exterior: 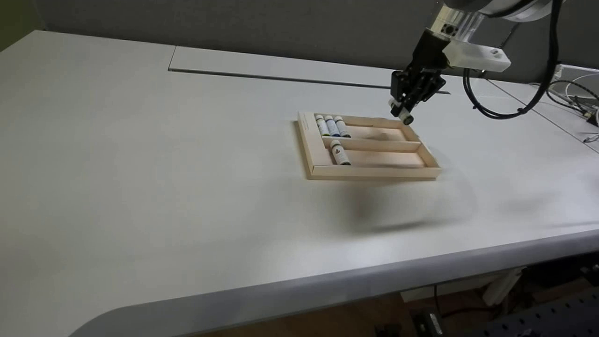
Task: Pick up the bottle from the table and place it on the top part of the tray
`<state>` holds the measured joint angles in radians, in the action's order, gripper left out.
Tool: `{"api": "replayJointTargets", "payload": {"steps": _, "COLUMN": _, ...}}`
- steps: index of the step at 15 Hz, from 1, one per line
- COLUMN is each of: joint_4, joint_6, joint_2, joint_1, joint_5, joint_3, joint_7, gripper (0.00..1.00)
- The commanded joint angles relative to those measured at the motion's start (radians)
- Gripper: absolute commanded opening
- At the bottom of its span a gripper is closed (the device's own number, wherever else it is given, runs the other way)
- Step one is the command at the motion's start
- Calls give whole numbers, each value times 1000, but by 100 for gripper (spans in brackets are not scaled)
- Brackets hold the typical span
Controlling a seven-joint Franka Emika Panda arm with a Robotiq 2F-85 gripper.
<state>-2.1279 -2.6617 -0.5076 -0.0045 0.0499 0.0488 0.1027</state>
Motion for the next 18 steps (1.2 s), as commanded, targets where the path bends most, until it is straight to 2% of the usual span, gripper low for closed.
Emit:
{"api": "replayJointTargets", "payload": {"steps": 1, "joint_4": 47, "joint_6": 50, "joint_2": -34, "joint_1": 29, "joint_5": 20, "joint_3": 14, "joint_7": -72, "gripper": 7}}
{"api": "replayJointTargets", "payload": {"steps": 2, "joint_4": 52, "joint_6": 65, "joint_2": -39, "joint_1": 40, "joint_5": 20, "joint_3": 11, "joint_7": -89, "gripper": 7}}
{"api": "replayJointTargets", "payload": {"steps": 3, "joint_4": 18, "joint_6": 23, "joint_2": -24, "joint_1": 23, "joint_5": 7, "joint_3": 15, "joint_7": -38, "gripper": 7}}
{"api": "replayJointTargets", "payload": {"steps": 4, "joint_4": 20, "joint_6": 24, "joint_2": -30, "joint_1": 29, "joint_5": 6, "joint_3": 16, "joint_7": -41, "gripper": 27}}
{"api": "replayJointTargets", "payload": {"steps": 14, "joint_4": 20, "joint_6": 22, "joint_2": -35, "joint_1": 24, "joint_5": 5, "joint_3": 15, "joint_7": -37, "gripper": 27}}
{"api": "replayJointTargets", "payload": {"steps": 15, "joint_4": 20, "joint_6": 22, "joint_2": -35, "joint_1": 24, "joint_5": 5, "joint_3": 15, "joint_7": -37, "gripper": 7}}
{"api": "replayJointTargets", "payload": {"steps": 18, "joint_4": 49, "joint_6": 47, "joint_2": -51, "joint_1": 25, "joint_5": 11, "joint_3": 22, "joint_7": -36, "gripper": 7}}
